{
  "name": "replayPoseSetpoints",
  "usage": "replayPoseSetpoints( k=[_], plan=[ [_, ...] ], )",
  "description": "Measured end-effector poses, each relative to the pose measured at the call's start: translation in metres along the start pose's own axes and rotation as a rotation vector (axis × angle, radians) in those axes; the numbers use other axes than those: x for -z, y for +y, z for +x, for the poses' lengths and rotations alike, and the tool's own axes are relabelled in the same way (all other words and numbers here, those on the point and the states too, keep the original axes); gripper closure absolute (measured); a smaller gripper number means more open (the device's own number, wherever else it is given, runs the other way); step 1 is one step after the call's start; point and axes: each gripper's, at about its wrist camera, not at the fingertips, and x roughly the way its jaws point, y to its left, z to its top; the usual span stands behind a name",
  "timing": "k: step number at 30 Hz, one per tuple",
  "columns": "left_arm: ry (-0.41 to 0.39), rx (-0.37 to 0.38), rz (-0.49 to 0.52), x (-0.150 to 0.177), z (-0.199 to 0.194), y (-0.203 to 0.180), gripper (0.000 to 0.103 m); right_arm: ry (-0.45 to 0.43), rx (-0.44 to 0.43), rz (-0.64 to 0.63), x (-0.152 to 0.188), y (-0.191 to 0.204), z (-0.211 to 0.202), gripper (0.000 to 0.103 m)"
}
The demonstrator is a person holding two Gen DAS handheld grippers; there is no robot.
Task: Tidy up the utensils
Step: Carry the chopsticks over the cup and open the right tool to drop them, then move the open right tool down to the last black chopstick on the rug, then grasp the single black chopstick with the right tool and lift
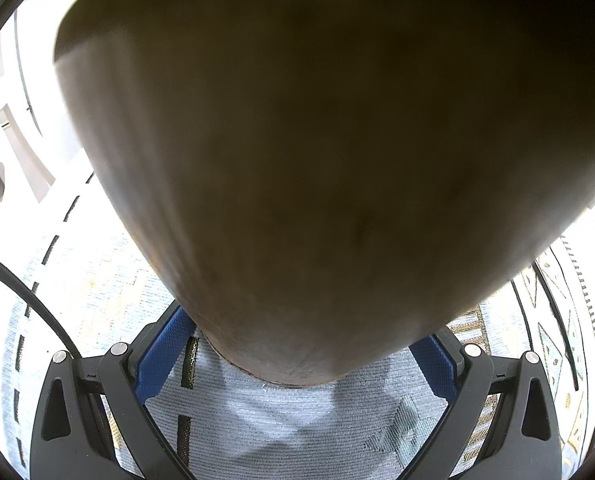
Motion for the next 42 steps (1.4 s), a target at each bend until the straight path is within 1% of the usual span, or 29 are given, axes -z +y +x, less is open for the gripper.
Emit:
replayPoseSetpoints(
  k=[3, 6, 11, 13, 14, 15, 16, 17, 18, 19, 20, 22, 24, 26, 28, 30, 34, 35, 36, 37, 38, 39, 40, 42],
  plan=[
    [0.000, 0.000, 0.000, 0.000, 0.000, -0.001, 0.003, -0.101, 0.020, -0.004, -0.010, -0.005, -0.025, 0.051],
    [0.000, 0.000, 0.000, 0.000, 0.000, -0.001, 0.003, -0.159, 0.071, -0.009, -0.021, -0.015, -0.048, 0.051],
    [0.000, 0.000, 0.000, -0.001, 0.001, -0.001, 0.003, -0.233, 0.124, 0.046, -0.036, -0.042, -0.087, 0.050],
    [0.000, 0.000, 0.000, 0.000, 0.000, -0.001, 0.003, -0.265, 0.155, 0.079, -0.039, -0.058, -0.104, 0.042],
    [0.000, 0.000, 0.000, 0.000, 0.001, -0.001, 0.003, -0.274, 0.178, 0.092, -0.038, -0.067, -0.110, 0.035],
    [0.000, 0.000, 0.000, 0.000, 0.000, -0.001, 0.003, -0.267, 0.209, 0.102, -0.035, -0.076, -0.112, 0.033],
    [0.000, 0.000, 0.000, 0.000, 0.000, -0.001, 0.003, -0.248, 0.233, 0.108, -0.033, -0.082, -0.110, 0.033],
    [0.000, 0.000, 0.000, 0.000, 0.000, -0.001, 0.003, -0.200, 0.266, 0.118, -0.028, -0.092, -0.105, 0.033],
    [0.000, 0.000, 0.000, 0.000, 0.001, -0.001, 0.003, -0.112, 0.303, 0.138, -0.018, -0.107, -0.092, 0.033],
    [0.000, 0.000, 0.000, 0.000, 0.000, -0.001, 0.003, -0.059, 0.321, 0.152, -0.010, -0.116, -0.083, 0.033],
    [0.000, 0.000, 0.000, 0.000, 0.000, -0.001, 0.003, 0.027, 0.345, 0.169, 0.004, -0.129, -0.067, 0.033],
    [0.000, 0.000, 0.000, 0.000, 0.000, -0.001, 0.003, 0.245, 0.399, 0.198, 0.046, -0.155, -0.026, 0.033],
    [0.000, 0.000, 0.000, 0.000, 0.001, -0.001, 0.003, 0.376, 0.420, 0.211, 0.081, -0.171, 0.004, 0.045],
    [0.000, -0.001, 0.001, -0.001, 0.001, -0.001, 0.003, 0.483, 0.407, 0.242, 0.116, -0.185, 0.029, 0.046],
    [0.000, 0.000, 0.000, 0.000, 0.000, -0.001, 0.002, 0.534, 0.395, 0.262, 0.134, -0.193, 0.045, 0.047],
    [0.000, 0.001, 0.000, 0.000, 0.000, -0.001, 0.002, 0.565, 0.430, 0.246, 0.148, -0.195, 0.060, 0.048],
    [0.000, 0.000, 0.000, 0.000, 0.000, -0.001, 0.002, 0.595, 0.465, 0.202, 0.159, -0.197, 0.078, 0.048],
    [0.000, 0.000, 0.000, 0.000, 0.000, -0.001, 0.002, 0.616, 0.467, 0.204, 0.163, -0.198, 0.083, 0.052],
    [0.000, 0.000, 0.000, 0.000, 0.000, -0.001, 0.002, 0.652, 0.460, 0.218, 0.170, -0.201, 0.090, 0.060],
    [0.000, 0.000, 0.000, 0.000, 0.000, -0.001, 0.002, 0.642, 0.467, 0.213, 0.169, -0.199, 0.094, 0.060],
    [0.000, -0.001, 0.000, -0.001, 0.001, -0.001, 0.002, 0.622, 0.472, 0.191, 0.169, -0.196, 0.093, 0.064],
    [0.000, 0.000, 0.000, 0.000, 0.000, -0.001, 0.002, 0.623, 0.477, 0.165, 0.169, -0.193, 0.094, 0.068],
    [0.000, -0.001, 0.001, 0.000, 0.000, -0.001, 0.002, 0.618, 0.475, 0.153, 0.169, -0.191, 0.094, 0.073],
    [0.000, -0.002, 0.002, 0.000, 0.000, 0.002, 0.002, 0.609, 0.476, 0.132, 0.169, -0.187, 0.093, 0.089]
  ],
)
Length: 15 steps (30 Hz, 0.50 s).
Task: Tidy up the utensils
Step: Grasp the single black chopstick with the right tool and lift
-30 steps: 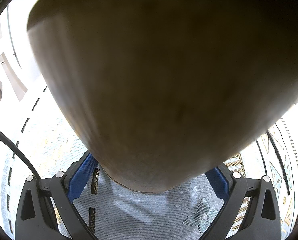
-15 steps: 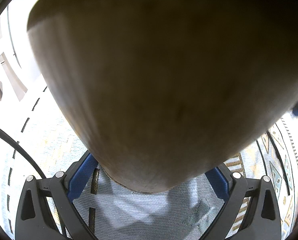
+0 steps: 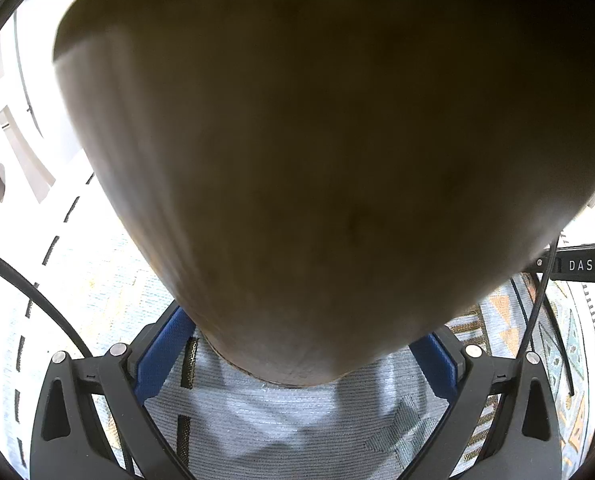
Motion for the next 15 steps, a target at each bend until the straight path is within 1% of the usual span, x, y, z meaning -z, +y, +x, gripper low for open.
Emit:
replayPoseSetpoints(
  k=[1, 2, 4, 5, 7, 9, 11, 15],
  plan=[
    [0.000, 0.000, 0.000, 0.000, 0.000, 0.000, 0.002, -0.007, 0.008, -0.006, 0.000, 0.001, -0.001, 0.095],
    [0.000, 0.000, 0.000, 0.000, 0.000, 0.000, 0.002, -0.013, 0.008, -0.004, 0.001, 0.001, -0.002, 0.097],
    [0.000, 0.000, 0.000, 0.000, 0.000, 0.000, 0.002, -0.020, -0.024, 0.026, 0.004, -0.001, -0.003, 0.097],
    [0.000, 0.000, 0.000, 0.000, 0.000, 0.000, 0.002, -0.030, -0.068, 0.057, 0.004, -0.006, -0.006, 0.097],
    [0.000, 0.000, 0.000, 0.000, 0.000, 0.000, 0.002, -0.062, -0.117, 0.088, 0.006, -0.015, -0.017, 0.098],
    [0.000, -0.001, 0.001, 0.000, 0.000, 0.000, 0.002, -0.122, -0.167, 0.111, 0.010, -0.025, -0.034, 0.098],
    [0.000, -0.001, 0.001, 0.000, 0.001, 0.000, 0.002, -0.176, -0.198, 0.137, 0.013, -0.034, -0.053, 0.098],
    [0.000, -0.001, 0.001, 0.000, 0.001, -0.001, 0.002, -0.237, -0.229, 0.174, 0.023, -0.051, -0.082, 0.097]
  ],
)
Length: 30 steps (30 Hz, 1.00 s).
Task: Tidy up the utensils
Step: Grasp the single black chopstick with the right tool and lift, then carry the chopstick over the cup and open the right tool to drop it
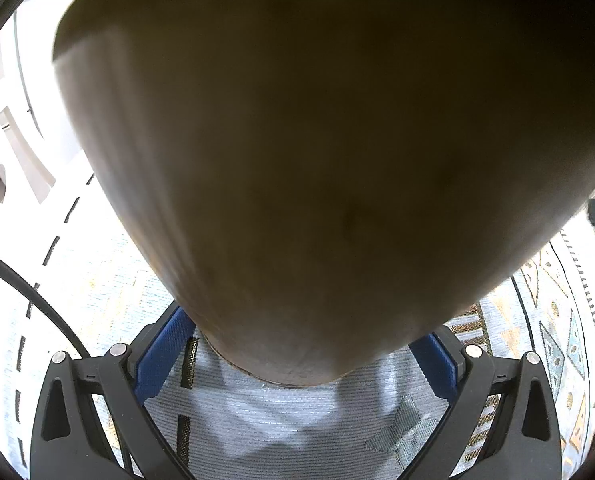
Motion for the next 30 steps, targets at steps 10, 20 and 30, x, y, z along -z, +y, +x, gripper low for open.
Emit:
replayPoseSetpoints(
  k=[10, 20, 30],
  plan=[
    [0.001, -0.005, 0.000, 0.000, 0.000, -0.001, 0.002, -0.114, -0.089, 0.072, -0.002, -0.011, -0.056, 0.097],
    [0.001, -0.009, 0.001, 0.003, 0.003, -0.001, 0.002, -0.150, -0.122, 0.027, -0.011, 0.005, -0.078, 0.097],
    [0.001, -0.017, 0.004, 0.006, 0.005, -0.002, 0.002, -0.233, -0.203, -0.038, -0.029, 0.038, -0.111, 0.097]
  ],
)
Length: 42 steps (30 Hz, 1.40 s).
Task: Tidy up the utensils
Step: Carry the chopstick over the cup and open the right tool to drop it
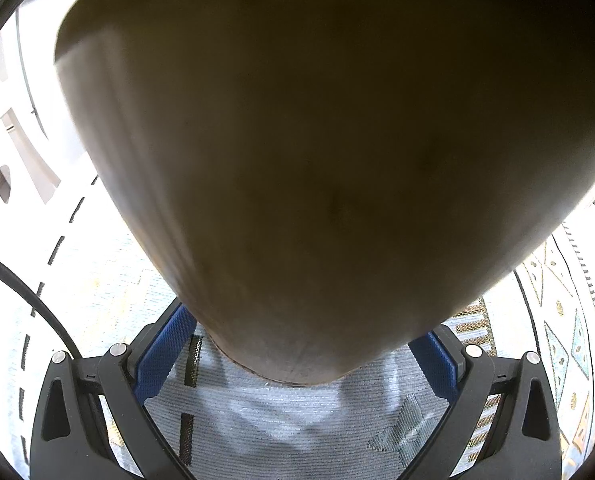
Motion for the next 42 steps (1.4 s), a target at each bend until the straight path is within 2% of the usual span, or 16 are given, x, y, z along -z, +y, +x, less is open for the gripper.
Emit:
replayPoseSetpoints(
  k=[8, 11, 16, 19, 23, 27, 34, 42],
  plan=[
    [0.000, 0.004, 0.000, 0.002, -0.001, 0.001, 0.002, -0.149, -0.072, -0.052, -0.030, 0.047, -0.016, 0.097],
    [0.000, 0.004, 0.000, 0.002, -0.001, 0.001, 0.002, -0.183, -0.094, -0.022, -0.038, 0.063, -0.008, 0.097],
    [0.000, 0.004, 0.000, 0.002, -0.001, 0.001, 0.002, -0.157, -0.114, -0.022, -0.039, 0.094, 0.025, 0.098],
    [0.000, 0.006, 0.000, 0.002, -0.001, 0.002, 0.002, -0.180, -0.126, -0.054, -0.043, 0.113, 0.035, 0.097],
    [0.000, 0.006, 0.000, 0.002, 0.000, 0.003, 0.002, -0.237, -0.091, -0.107, -0.045, 0.139, 0.048, 0.097],
    [0.000, 0.006, 0.000, 0.002, 0.000, 0.002, 0.002, -0.249, -0.086, -0.149, -0.041, 0.153, 0.063, 0.097],
    [0.000, 0.005, -0.001, 0.002, 0.000, 0.002, 0.002, -0.224, -0.079, -0.185, -0.032, 0.161, 0.085, 0.097],
    [0.000, 0.005, -0.001, 0.002, 0.000, 0.002, 0.002, -0.223, -0.060, -0.240, -0.021, 0.160, 0.091, 0.098]
  ],
)
